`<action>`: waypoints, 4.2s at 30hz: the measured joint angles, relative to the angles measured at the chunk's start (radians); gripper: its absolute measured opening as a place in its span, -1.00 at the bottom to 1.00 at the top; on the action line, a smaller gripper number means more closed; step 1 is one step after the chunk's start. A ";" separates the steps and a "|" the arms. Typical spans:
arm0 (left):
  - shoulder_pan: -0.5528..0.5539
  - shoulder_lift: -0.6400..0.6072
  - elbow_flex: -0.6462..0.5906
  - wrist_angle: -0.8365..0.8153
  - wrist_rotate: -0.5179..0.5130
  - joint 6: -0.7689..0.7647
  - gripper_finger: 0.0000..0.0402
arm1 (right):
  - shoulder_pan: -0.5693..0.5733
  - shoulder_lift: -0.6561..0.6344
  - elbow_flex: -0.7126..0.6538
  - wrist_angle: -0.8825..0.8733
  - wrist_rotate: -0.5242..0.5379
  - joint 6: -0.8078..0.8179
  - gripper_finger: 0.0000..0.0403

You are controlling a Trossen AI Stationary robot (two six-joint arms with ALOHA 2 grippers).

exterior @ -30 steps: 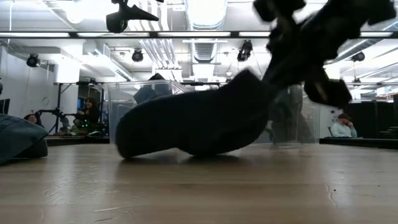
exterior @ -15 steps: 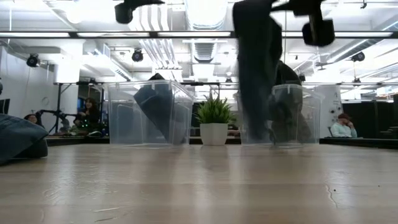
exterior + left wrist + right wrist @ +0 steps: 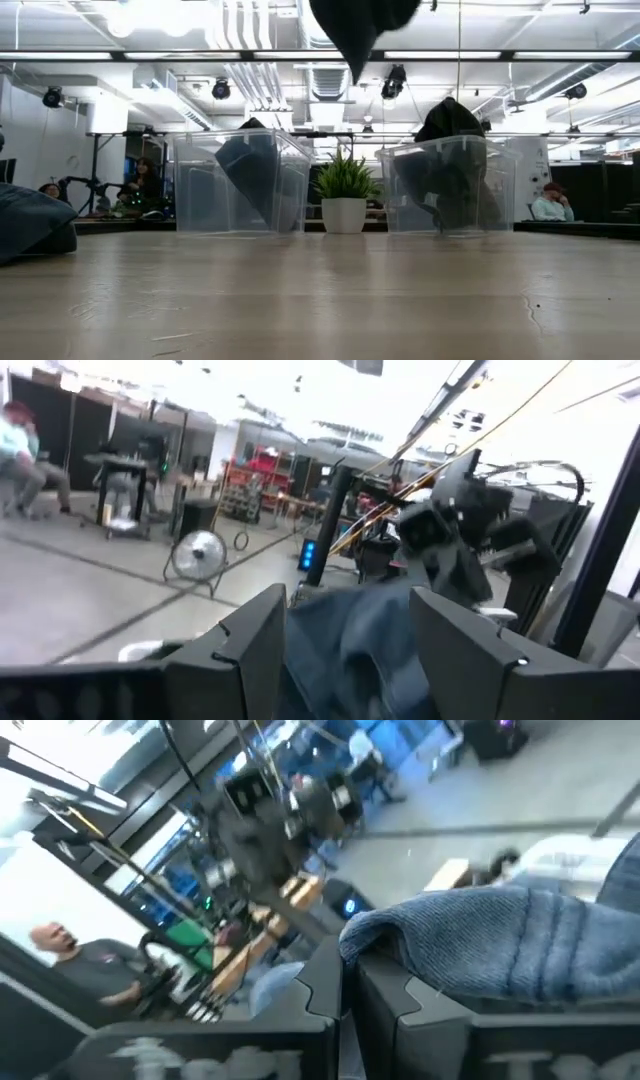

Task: Pick & Place hat
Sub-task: Put the right blue cap in the left transparent bin

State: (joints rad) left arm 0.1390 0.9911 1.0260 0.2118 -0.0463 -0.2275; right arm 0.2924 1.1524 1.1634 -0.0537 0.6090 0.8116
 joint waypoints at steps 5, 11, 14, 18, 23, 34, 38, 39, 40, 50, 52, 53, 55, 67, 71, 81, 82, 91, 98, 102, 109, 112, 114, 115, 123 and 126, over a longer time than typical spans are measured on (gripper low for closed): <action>-0.004 0.017 0.000 0.015 -0.001 0.027 0.02 | -0.075 0.093 0.149 -0.099 0.000 -0.074 -0.96; -0.015 0.041 0.000 0.025 -0.004 0.140 0.01 | -0.147 0.207 0.287 -0.268 -0.058 -0.024 -0.96; -0.027 0.054 0.000 0.024 -0.004 0.236 0.00 | -0.175 0.256 0.339 -0.267 -0.117 -0.023 -0.96; -0.050 0.057 0.000 0.023 -0.004 0.310 -0.02 | -0.206 0.304 0.389 -0.274 -0.141 -0.026 -0.96; -0.082 0.053 0.000 0.000 -0.004 0.376 -0.02 | -0.231 0.333 0.455 -0.312 -0.146 -0.034 -0.96; -0.109 0.050 0.010 -0.036 -0.027 0.386 -0.02 | -0.271 0.339 0.495 -0.359 -0.138 -0.056 -0.96; -0.109 0.073 0.010 -0.056 -0.032 0.389 -0.02 | -0.278 0.341 0.495 -0.355 -0.139 -0.047 -0.96; -0.109 0.082 0.010 -0.059 -0.037 0.390 -0.02 | -0.278 0.348 0.495 -0.353 -0.139 -0.040 -0.96; -0.109 0.092 0.010 -0.060 -0.055 0.391 -0.02 | -0.278 0.352 0.495 -0.353 -0.143 -0.036 -0.96; -0.110 0.163 0.036 -0.087 -0.130 0.401 -0.02 | -0.278 0.432 0.501 -0.276 -0.235 -0.002 -0.96; -0.109 0.174 0.050 -0.111 -0.135 0.401 -0.02 | -0.278 0.437 0.501 -0.251 -0.241 -0.001 -0.96; -0.109 0.179 0.057 -0.125 -0.135 0.398 -0.02 | -0.279 0.437 0.501 -0.249 -0.242 0.000 -0.96; -0.109 0.186 0.066 -0.149 -0.144 0.388 -0.02 | -0.279 0.438 0.501 -0.251 -0.244 0.000 -0.96; -0.109 0.184 0.129 -0.351 -0.300 0.299 -0.21 | -0.278 0.426 0.501 -0.253 -0.295 -0.007 -0.96; -0.109 0.184 0.156 -0.352 -0.301 0.243 -0.55 | -0.277 0.425 0.502 -0.250 -0.308 -0.008 -0.96; -0.110 0.184 0.239 -0.360 -0.349 0.201 -0.97 | -0.278 0.425 0.503 -0.238 -0.322 -0.012 -0.95; -0.110 0.184 0.251 -0.368 -0.369 0.199 -0.97 | -0.278 0.423 0.503 -0.233 -0.320 -0.010 -0.94; -0.108 0.130 0.292 -0.382 -0.592 0.051 -0.99 | -0.281 0.348 0.502 -0.190 -0.439 -0.063 -0.56; -0.110 0.063 0.289 -0.472 -0.780 -0.111 -0.99 | -0.284 0.253 0.502 -0.190 -0.454 -0.133 -0.29; -0.130 0.051 0.288 -0.584 -0.839 -0.178 -0.99 | -0.284 0.205 0.502 -0.191 -0.452 -0.182 -0.23; -0.185 0.050 0.288 -0.736 -0.891 -0.272 -0.99 | -0.285 0.145 0.502 -0.247 -0.452 -0.227 -0.24; -0.210 0.053 0.288 -0.805 -0.920 -0.305 -0.99 | -0.286 0.137 0.502 -0.283 -0.450 -0.233 -0.24; -0.225 0.055 0.288 -0.842 -0.924 -0.329 -0.99 | -0.287 0.137 0.501 -0.305 -0.450 -0.233 -0.24; -0.230 0.056 0.288 -0.860 -0.925 -0.342 -0.99 | -0.287 0.139 0.501 -0.312 -0.450 -0.233 -0.24; -0.248 0.063 0.286 -0.897 -0.925 -0.357 -0.99 | -0.286 0.168 0.501 -0.317 -0.451 -0.233 -0.25; -0.248 0.063 0.286 -0.809 -0.935 -0.238 -0.99 | -0.286 0.183 0.501 -0.311 -0.451 -0.232 -0.24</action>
State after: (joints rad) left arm -0.1085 1.0546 1.3121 -0.5969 -0.9815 -0.4656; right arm 0.0063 1.3350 1.6646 -0.3651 0.1578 0.5800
